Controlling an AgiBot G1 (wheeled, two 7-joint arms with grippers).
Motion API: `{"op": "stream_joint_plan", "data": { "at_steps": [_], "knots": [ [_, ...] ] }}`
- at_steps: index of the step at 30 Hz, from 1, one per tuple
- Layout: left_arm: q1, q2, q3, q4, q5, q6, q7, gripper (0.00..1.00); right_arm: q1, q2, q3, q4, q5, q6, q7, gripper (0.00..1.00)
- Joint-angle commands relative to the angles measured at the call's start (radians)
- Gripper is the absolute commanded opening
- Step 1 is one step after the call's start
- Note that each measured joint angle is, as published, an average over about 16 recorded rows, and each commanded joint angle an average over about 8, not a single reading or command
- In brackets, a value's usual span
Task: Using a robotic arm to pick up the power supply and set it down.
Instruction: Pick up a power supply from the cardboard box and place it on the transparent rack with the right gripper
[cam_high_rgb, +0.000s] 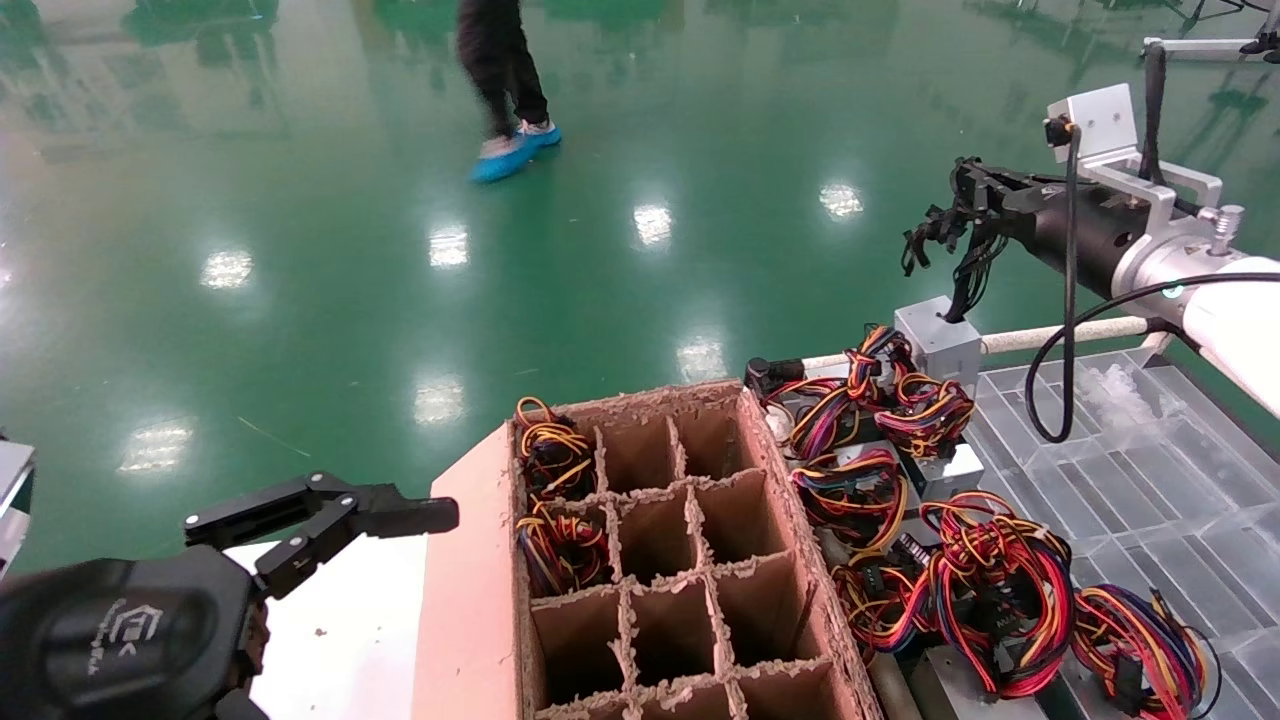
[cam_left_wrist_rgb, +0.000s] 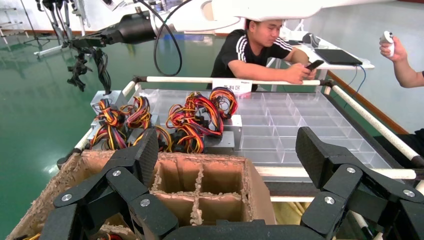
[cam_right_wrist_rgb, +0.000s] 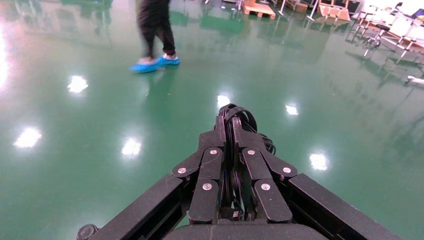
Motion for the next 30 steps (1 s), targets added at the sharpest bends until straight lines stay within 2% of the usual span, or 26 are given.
{"op": "stream_joint_plan", "data": {
  "at_steps": [1,7,17,30],
  "knots": [
    [0.000,0.000,0.000,0.000,0.000,0.000,0.000,1.00,-0.007,-0.002,0.008,0.000,0.011,0.005,-0.005,0.00],
    [0.000,0.000,0.000,0.000,0.000,0.000,0.000,1.00,-0.035,-0.005,0.044,-0.010,0.063,0.006,0.007,0.00],
    [0.000,0.000,0.000,0.000,0.000,0.000,0.000,1.00,-0.095,0.001,0.145,-0.007,0.209,-0.011,0.049,0.00],
    [0.000,0.000,0.000,0.000,0.000,0.000,0.000,1.00,-0.117,-0.007,0.220,0.023,0.311,-0.004,-0.067,0.00]
  ]
}}
